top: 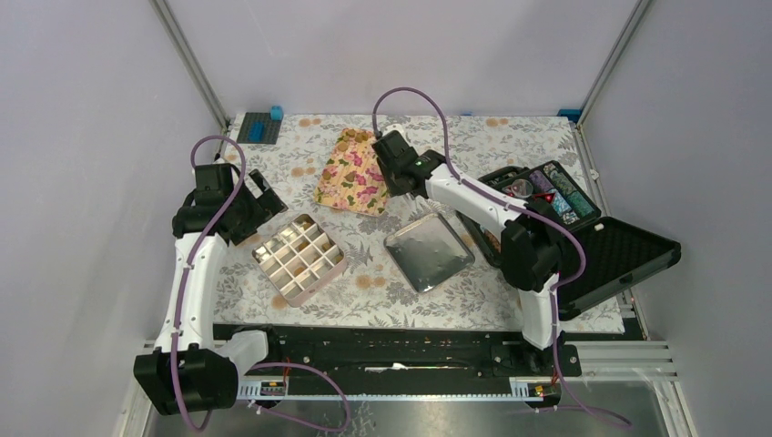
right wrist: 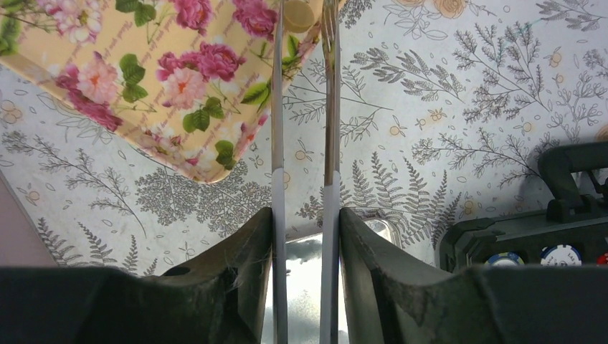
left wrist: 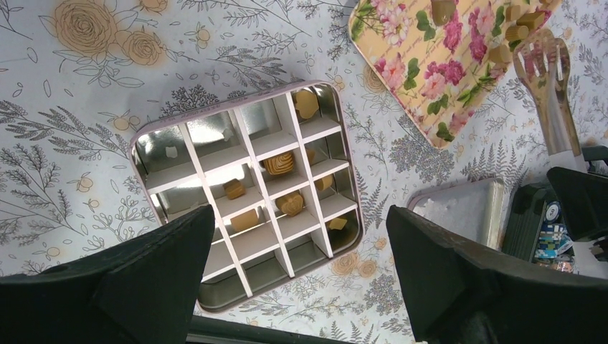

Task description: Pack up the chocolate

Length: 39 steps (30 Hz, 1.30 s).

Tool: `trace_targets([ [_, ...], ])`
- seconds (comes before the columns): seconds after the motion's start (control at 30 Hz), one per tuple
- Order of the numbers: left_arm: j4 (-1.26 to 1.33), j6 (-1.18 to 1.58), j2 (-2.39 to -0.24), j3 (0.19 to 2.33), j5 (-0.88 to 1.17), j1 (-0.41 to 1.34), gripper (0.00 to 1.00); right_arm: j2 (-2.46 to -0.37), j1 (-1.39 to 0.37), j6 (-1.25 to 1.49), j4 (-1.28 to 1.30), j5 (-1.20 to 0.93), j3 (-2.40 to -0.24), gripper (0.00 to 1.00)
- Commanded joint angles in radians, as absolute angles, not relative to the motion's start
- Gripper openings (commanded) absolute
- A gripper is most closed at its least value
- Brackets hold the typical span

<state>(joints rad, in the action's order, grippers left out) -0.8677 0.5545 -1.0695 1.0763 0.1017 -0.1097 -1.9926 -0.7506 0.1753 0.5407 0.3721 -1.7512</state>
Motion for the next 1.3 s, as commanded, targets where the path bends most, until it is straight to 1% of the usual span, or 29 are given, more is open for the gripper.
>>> trace_targets([
  [0.0, -0.832, 0.544, -1.075, 1.100, 0.104, -0.115, 0.99, -2.028, -0.746, 0.151, 0.531, 0.379, -1.801, 0.44],
  [0.17, -0.832, 0.543, -1.077, 1.095, 0.102, -0.115, 0.99, -2.048, -0.747, 0.145, 0.534, 0.389, -1.807, 0.45],
  [0.3, -0.831, 0.543, -1.078, 1.097, 0.108, -0.115, 0.99, -2.058, -0.746, 0.142, 0.534, 0.389, -1.808, 0.50],
  [0.77, -0.833, 0.544, -1.069, 1.097, 0.111, -0.115, 0.99, -2.076, -0.746, 0.146, 0.543, 0.312, -1.824, 0.49],
  [1.03, -0.843, 0.547, -1.062, 1.100, 0.109, -0.114, 0.99, -2.088, -0.746, 0.145, 0.542, 0.309, -1.834, 0.48],
  [1.2, -0.849, 0.547, -1.057, 1.100, 0.103, -0.115, 0.99, -2.081, -0.746, 0.147, 0.542, 0.305, -1.825, 0.45],
  [1.27, -0.848, 0.548, -1.053, 1.098, 0.104, -0.115, 0.99, -2.074, -0.746, 0.149, 0.543, 0.303, -1.822, 0.38],
])
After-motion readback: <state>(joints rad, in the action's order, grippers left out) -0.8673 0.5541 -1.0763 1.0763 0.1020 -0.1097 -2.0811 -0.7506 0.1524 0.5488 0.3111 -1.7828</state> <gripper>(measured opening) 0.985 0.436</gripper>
